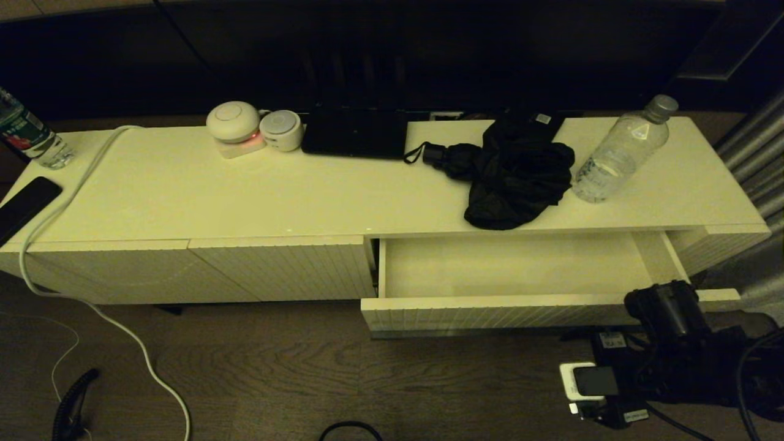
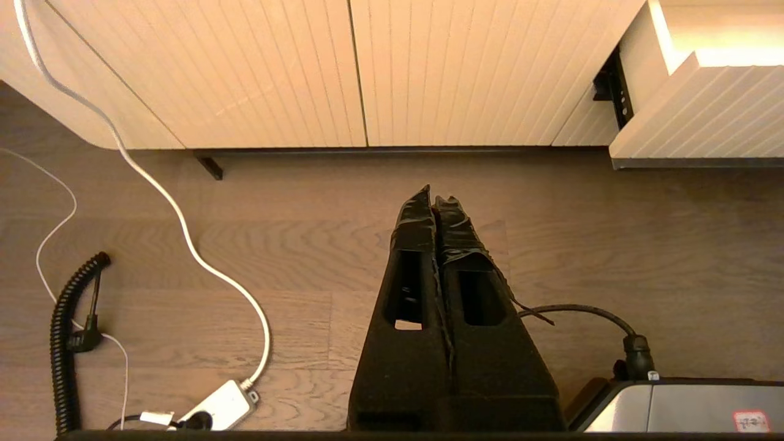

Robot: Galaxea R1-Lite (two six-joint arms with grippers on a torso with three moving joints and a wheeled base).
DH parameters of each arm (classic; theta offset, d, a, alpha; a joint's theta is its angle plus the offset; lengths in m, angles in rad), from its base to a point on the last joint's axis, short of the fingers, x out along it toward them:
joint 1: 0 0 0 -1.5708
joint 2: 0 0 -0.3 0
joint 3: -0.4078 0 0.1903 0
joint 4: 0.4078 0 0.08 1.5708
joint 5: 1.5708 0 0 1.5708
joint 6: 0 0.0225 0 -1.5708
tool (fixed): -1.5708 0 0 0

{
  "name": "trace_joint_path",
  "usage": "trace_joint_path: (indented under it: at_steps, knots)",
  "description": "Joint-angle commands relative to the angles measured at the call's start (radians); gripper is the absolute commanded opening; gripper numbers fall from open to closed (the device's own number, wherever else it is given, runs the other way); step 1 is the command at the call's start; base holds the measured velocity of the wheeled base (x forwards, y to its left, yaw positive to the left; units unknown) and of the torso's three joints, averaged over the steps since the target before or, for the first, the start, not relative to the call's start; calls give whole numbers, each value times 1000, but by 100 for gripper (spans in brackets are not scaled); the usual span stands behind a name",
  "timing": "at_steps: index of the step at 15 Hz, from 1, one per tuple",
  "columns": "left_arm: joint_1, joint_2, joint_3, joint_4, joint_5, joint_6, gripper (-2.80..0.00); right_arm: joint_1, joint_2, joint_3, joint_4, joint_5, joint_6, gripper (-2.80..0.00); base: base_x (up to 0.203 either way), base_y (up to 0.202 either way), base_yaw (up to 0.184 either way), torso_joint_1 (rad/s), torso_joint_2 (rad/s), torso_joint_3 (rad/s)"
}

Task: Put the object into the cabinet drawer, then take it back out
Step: Open the drawer

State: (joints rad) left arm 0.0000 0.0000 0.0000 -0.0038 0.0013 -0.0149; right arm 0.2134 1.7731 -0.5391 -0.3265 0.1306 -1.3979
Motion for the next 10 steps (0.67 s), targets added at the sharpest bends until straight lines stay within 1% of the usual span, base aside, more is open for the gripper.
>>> trace_joint_path:
  at_steps: [1,2,3,5,6,7,9,10]
  knots:
    - [0,-1,1,-1,0,0,-280,5,-213,19,97,0,0,-280,0,0,0,0,0,0]
    - [0,-2,1,-1,0,0,-280,6,-283,13,162,-1,23,-280,0,0,0,0,0,0]
    - [0,-2,2,-1,0,0,-280,7,-355,-9,250,-2,73,-280,0,0,0,0,0,0]
    - [0,-1,1,-1,0,0,-280,16,-431,-129,502,-4,220,-280,0,0,0,0,0,0]
    - [0,-2,1,-1,0,0,-280,31,-451,-204,630,-5,326,-280,0,0,0,0,0,0]
    - [0,-1,0,-1,0,0,-280,55,-461,-282,731,-4,458,-280,0,0,0,0,0,0]
    - [0,-2,1,-1,0,0,-280,97,-451,-399,840,-2,690,-280,0,0,0,0,0,0]
    - [0,-1,1,-1,0,0,-280,127,-426,-438,863,-1,801,-280,0,0,0,0,0,0]
